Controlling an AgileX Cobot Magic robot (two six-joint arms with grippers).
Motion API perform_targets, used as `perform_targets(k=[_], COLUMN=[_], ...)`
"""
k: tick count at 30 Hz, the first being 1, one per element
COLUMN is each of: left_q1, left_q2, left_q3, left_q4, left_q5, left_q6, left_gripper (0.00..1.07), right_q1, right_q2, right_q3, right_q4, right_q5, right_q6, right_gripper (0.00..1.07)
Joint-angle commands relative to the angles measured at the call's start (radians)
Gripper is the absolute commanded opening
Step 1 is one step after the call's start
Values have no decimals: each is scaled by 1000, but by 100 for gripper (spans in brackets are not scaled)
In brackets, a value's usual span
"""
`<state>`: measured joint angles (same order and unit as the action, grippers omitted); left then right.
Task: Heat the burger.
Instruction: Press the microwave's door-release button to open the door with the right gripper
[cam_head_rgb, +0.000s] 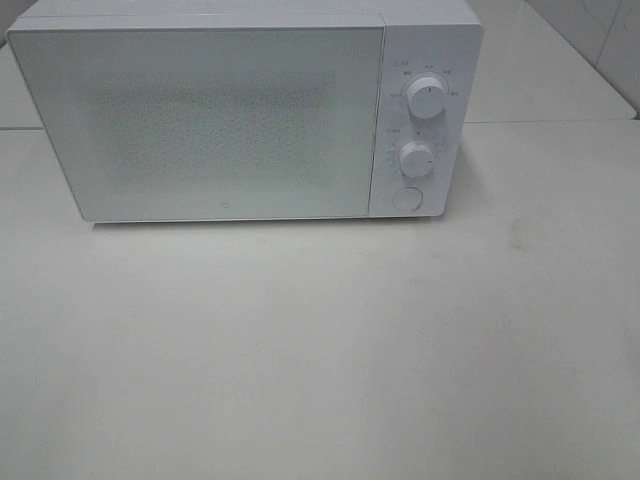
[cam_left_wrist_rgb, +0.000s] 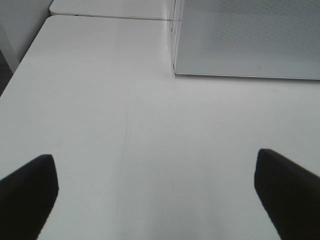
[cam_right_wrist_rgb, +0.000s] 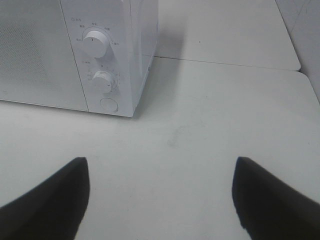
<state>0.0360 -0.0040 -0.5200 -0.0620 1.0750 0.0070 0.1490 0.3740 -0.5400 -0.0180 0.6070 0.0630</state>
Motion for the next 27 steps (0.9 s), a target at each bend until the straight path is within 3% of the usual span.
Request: perform_targets(k=[1,16,27], left_q1=[0,0,0], left_q2=[-5,-5,-5], left_q3=[3,3,3], left_q4=[-1,-1,-1], left_q5=[-3,-3,-3], left_q6=[2,2,2], left_gripper=[100,100,100], right_q1=[-4,-4,-2], right_q2=[49,397,631], right_q3=[1,1,26], right_q4=[-3,-3,-3], right_q5=[-68,-357,-728], right_q6=[-7,-6,-3], right_gripper=[76,76,76])
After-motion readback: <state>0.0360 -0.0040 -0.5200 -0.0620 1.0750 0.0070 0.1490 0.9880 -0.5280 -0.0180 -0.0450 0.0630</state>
